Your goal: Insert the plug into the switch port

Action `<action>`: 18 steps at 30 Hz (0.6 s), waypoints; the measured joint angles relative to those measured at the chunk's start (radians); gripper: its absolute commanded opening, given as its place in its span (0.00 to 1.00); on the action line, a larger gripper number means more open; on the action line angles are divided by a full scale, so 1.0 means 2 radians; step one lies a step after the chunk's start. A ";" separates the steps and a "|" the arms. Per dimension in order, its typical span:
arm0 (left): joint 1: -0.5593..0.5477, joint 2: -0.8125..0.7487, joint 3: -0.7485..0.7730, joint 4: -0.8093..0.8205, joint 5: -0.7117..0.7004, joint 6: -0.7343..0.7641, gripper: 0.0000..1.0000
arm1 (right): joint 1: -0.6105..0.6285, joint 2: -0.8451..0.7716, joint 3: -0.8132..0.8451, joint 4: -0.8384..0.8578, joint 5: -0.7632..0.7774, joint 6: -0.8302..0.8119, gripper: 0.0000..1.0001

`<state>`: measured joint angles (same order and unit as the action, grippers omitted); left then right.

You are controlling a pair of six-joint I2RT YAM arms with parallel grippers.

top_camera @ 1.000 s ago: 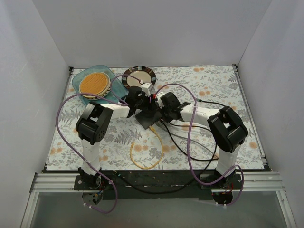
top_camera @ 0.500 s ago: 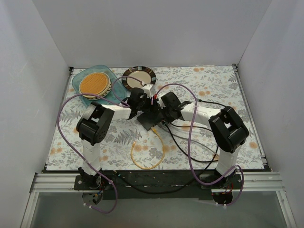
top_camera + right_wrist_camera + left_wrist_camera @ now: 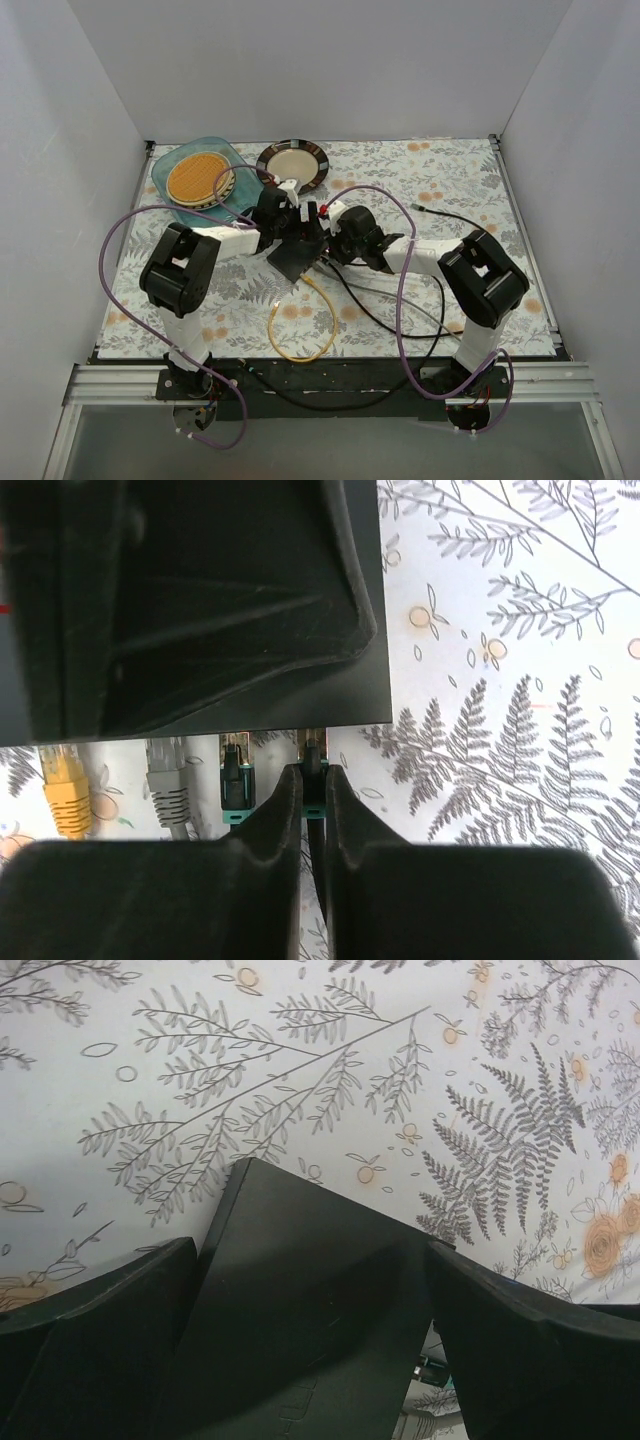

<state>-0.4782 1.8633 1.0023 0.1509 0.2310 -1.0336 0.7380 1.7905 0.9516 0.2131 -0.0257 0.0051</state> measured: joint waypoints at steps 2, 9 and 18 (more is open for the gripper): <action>0.005 -0.002 0.008 -0.019 -0.005 -0.010 0.98 | 0.001 0.000 0.000 0.010 -0.003 0.002 0.27; 0.013 -0.006 0.022 -0.063 -0.014 -0.051 0.98 | 0.006 -0.012 0.004 0.085 -0.022 0.013 0.59; 0.026 -0.059 0.006 -0.151 -0.037 -0.060 0.98 | 0.008 -0.056 -0.023 0.105 -0.013 0.024 0.98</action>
<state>-0.4263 1.7462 1.0138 -0.1516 0.1562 -1.1542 0.7540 1.6775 0.9054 0.4229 -0.0509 0.0532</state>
